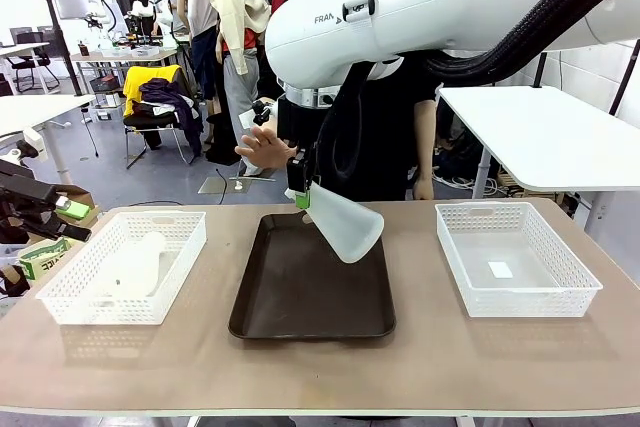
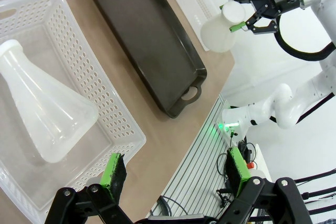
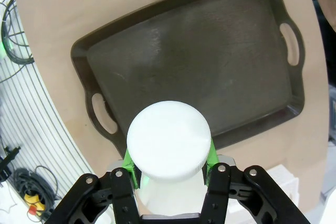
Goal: Prepare the laboratory tools.
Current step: While moving the picked Big flask to the Handle tray indicated by the person, stop as directed by the person, then place the picked Big flask upright in the Handle tray as instructed by the person.
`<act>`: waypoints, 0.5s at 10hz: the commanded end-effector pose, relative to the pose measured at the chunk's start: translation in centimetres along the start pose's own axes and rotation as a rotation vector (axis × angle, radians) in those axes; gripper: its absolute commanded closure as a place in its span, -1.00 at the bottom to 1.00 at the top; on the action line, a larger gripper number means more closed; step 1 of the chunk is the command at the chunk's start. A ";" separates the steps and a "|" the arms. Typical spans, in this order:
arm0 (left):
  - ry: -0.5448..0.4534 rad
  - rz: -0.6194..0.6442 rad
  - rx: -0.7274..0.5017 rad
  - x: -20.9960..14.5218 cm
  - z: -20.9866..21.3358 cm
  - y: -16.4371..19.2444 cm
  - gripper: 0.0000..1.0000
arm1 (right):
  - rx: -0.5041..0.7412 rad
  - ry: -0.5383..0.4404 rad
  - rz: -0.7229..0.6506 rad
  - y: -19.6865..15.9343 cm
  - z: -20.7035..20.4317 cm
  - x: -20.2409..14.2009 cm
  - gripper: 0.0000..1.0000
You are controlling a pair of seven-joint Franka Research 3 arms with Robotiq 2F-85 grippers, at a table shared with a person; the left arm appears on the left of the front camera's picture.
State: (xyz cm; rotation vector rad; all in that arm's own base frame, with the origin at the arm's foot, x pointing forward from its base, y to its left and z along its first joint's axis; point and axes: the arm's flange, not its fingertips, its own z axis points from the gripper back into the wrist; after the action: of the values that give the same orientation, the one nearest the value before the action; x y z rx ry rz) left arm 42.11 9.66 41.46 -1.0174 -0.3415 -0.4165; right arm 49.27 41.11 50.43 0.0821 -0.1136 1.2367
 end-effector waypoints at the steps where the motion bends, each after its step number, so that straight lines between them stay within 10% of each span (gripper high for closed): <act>1: -0.001 -0.005 -0.003 0.0 0.2 -0.1 -1.00 | -0.007 0.003 0.004 0.2 0.2 -0.1 1.00; 5: -0.001 -0.005 -0.003 0.0 0.2 -0.1 -1.00 | -0.007 0.003 0.004 0.2 0.2 -0.1 1.00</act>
State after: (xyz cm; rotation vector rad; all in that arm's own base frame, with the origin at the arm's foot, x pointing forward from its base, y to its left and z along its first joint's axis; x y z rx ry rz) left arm 42.11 9.66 41.46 -1.0174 -0.3415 -0.4165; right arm 49.27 41.11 50.43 0.0821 -0.1136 1.2367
